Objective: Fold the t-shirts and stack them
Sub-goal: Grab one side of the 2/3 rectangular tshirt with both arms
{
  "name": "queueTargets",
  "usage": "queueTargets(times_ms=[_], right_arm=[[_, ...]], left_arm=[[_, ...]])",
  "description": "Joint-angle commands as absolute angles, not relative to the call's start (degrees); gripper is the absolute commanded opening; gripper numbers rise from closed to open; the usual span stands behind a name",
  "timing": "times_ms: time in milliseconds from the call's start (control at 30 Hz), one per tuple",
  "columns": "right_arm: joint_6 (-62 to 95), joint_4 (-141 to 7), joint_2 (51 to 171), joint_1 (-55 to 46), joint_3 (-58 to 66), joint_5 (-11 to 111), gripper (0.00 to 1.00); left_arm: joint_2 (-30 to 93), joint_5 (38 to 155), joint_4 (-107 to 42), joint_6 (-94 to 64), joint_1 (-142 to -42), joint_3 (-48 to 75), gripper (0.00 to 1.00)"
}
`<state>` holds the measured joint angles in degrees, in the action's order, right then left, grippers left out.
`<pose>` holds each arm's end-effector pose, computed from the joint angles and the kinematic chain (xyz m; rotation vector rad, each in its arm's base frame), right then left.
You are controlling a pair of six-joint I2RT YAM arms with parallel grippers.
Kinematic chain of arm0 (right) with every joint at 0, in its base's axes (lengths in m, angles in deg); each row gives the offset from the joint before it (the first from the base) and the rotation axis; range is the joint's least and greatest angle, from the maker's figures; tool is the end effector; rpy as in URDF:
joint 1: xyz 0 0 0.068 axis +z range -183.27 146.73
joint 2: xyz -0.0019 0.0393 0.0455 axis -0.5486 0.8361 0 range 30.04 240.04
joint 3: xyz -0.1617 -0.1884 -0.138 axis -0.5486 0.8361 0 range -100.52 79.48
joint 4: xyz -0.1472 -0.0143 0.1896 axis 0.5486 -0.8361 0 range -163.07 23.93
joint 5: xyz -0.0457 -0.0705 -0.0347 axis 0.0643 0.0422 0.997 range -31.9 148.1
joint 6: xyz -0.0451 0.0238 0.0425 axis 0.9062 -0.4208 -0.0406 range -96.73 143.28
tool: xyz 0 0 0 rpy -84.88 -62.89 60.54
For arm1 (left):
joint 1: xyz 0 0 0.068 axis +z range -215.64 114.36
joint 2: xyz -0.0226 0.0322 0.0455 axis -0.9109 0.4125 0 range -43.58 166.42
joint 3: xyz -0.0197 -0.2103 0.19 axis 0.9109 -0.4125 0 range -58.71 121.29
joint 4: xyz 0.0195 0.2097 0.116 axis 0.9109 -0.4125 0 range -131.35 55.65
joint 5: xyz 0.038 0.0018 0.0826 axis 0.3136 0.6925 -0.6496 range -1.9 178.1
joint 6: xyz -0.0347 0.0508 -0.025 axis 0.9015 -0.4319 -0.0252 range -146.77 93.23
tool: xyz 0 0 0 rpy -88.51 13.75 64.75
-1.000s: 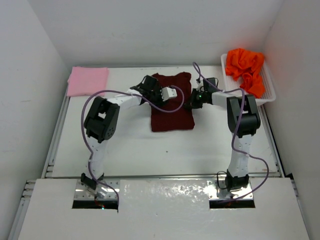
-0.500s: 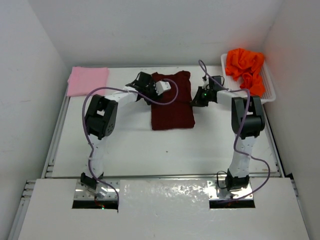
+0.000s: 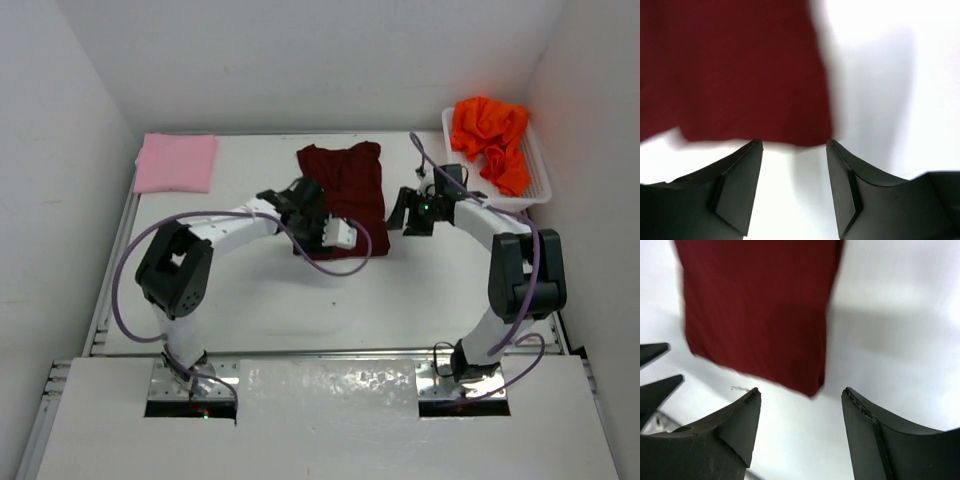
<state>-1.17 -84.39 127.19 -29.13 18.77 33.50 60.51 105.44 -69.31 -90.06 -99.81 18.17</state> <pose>0.3367 0.0463 0.2036 0.2760 2.5445 0.7395 0.2975 -0.2211 0.2226 2.0112 1.6349 -0.2210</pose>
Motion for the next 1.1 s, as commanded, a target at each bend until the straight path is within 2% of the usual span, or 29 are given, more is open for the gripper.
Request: queueTargets(times_ms=[0, 167, 400, 467, 500, 533, 633, 667, 700, 1067], right_arm=[[-2.5, -85.1, 126.8, -28.8, 24.0, 29.6, 0.64], [-3.8, -82.0, 129.1, -25.3, 25.9, 28.5, 0.64], [-8.5, -76.5, 133.1, -25.3, 26.8, 30.8, 0.62], [-9.4, -75.2, 134.4, -25.3, 26.6, 31.2, 0.56], [-9.8, -74.8, 134.9, -25.3, 26.3, 31.2, 0.52], [-9.9, -74.0, 135.3, -25.3, 26.3, 31.0, 0.37], [-10.8, -73.2, 136.0, -25.4, 26.7, 30.6, 0.18], [-11.0, -72.9, 136.1, -25.4, 26.7, 30.4, 0.09], [-11.0, -72.7, 136.1, -25.4, 27.0, 30.4, 0.01], [-7.2, -73.9, 129.5, -25.4, 30.6, 30.2, 0.00]], left_arm=[[61.7, 108.0, -70.7, -91.6, -101.5, 15.1, 0.53], [64.9, 107.0, -65.9, -88.4, -102.8, 15.4, 0.54], [66.0, 99.4, -54.1, -86.6, -103.4, 6.6, 0.50], [66.3, 96.1, -49.8, -86.3, -103.3, 5.1, 0.48], [66.6, 95.1, -48.4, -85.6, -103.3, 4.7, 0.41], [66.8, 94.1, -47.6, -85.2, -103.3, 4.7, 0.36], [66.9, 94.2, -46.7, -83.6, -103.3, 5.6, 0.19], [66.9, 94.4, -47.3, -82.9, -103.3, 6.0, 0.08], [66.9, 94.9, -47.9, -82.6, -103.3, 6.7, 0.00], [64.5, 94.4, -53.0, -78.7, -103.3, 9.3, 0.00]])
